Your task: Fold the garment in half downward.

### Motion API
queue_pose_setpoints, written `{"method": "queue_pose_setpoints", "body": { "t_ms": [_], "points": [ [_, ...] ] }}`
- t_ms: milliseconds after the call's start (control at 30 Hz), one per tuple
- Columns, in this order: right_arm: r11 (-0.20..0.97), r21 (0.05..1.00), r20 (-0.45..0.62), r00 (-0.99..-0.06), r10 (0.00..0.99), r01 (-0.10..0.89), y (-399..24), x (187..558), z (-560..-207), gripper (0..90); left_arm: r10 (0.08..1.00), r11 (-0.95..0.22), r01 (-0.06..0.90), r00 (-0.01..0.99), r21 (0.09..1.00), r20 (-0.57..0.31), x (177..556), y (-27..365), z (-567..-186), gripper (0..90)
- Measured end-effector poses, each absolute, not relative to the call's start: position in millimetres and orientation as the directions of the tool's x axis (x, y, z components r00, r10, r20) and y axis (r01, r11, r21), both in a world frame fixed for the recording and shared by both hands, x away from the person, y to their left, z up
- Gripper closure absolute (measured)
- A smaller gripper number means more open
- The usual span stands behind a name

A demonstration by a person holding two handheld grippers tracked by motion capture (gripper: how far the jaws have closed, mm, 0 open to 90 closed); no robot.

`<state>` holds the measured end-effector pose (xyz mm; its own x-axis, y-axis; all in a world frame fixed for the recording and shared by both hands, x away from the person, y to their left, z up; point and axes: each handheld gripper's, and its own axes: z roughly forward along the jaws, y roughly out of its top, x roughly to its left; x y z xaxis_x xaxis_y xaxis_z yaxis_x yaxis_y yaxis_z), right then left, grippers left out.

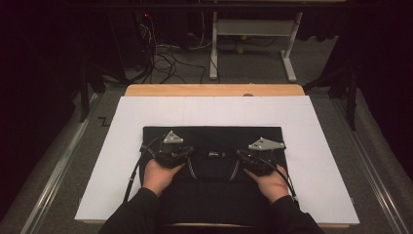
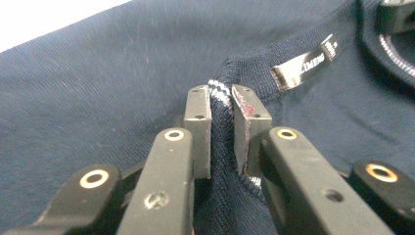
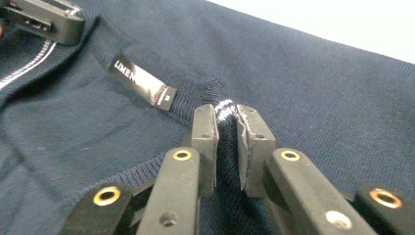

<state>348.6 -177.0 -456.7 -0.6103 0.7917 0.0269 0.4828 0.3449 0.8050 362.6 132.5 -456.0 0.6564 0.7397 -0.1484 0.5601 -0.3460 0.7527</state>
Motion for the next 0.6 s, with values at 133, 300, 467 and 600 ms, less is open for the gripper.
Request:
{"method": "queue_pose_setpoints", "body": {
  "t_ms": [133, 300, 467, 600],
  "points": [
    [0.330, 0.838, 0.021, -0.630, 0.776, 0.435, -180.6, 333.5, -453.1, 80.7, 0.715, -0.342, 0.507, 0.687, 0.791, -0.132, 342.8, 137.3, -449.9, 74.7],
    [0.320, 0.861, 0.023, -0.659, 0.752, 0.396, -186.3, 312.2, -444.2, 80.7, 0.690, -0.322, 0.473, 0.710, 0.820, -0.139, 316.9, 145.5, -451.4, 74.7],
    [0.333, 0.868, 0.006, -0.678, 0.735, 0.368, -188.7, 296.6, -443.2, 80.8, 0.684, -0.314, 0.450, 0.718, 0.836, -0.130, 298.6, 150.1, -452.7, 74.6],
    [0.336, 0.872, -0.003, -0.681, 0.732, 0.357, -189.6, 289.3, -442.1, 80.8, 0.667, -0.319, 0.437, 0.734, 0.841, -0.128, 286.5, 150.3, -450.8, 74.5]
  ]
}}
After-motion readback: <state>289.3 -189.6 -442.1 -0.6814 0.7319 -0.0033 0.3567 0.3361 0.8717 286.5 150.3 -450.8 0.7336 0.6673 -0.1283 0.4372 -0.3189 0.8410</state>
